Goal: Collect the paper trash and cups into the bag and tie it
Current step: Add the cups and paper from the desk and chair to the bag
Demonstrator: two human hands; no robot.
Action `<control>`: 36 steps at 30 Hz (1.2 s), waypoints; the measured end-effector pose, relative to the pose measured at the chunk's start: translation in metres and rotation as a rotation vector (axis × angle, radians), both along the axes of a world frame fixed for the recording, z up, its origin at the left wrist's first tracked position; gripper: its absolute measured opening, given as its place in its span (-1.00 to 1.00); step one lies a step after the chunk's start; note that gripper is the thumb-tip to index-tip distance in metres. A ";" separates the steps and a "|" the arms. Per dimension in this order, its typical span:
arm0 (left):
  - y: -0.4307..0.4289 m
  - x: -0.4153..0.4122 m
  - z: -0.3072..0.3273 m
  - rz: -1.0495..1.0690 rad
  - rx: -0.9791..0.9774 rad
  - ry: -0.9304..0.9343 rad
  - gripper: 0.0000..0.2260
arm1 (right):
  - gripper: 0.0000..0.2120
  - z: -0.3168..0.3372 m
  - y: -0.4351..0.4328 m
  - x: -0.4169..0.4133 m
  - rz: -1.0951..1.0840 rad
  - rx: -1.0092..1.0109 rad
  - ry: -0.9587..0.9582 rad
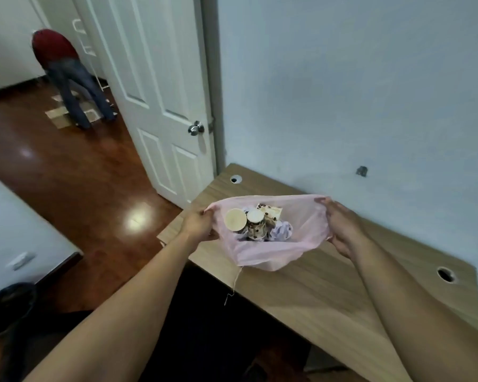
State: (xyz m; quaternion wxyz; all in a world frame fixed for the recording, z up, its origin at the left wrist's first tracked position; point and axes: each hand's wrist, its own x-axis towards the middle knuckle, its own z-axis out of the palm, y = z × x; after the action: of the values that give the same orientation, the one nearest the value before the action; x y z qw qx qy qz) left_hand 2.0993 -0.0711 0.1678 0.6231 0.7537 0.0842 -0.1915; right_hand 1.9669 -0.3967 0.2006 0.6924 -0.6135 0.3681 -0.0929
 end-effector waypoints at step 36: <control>0.389 -0.113 -0.053 -0.768 0.633 -0.358 -0.70 | -0.65 -0.119 0.385 -0.181 0.165 -0.194 0.294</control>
State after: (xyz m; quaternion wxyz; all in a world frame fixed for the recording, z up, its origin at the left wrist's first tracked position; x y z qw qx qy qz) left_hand 1.9860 0.3179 0.1143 0.2546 0.9025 -0.2518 -0.2393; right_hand 1.7857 -0.0118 0.0811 0.5739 -0.7126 0.4031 0.0198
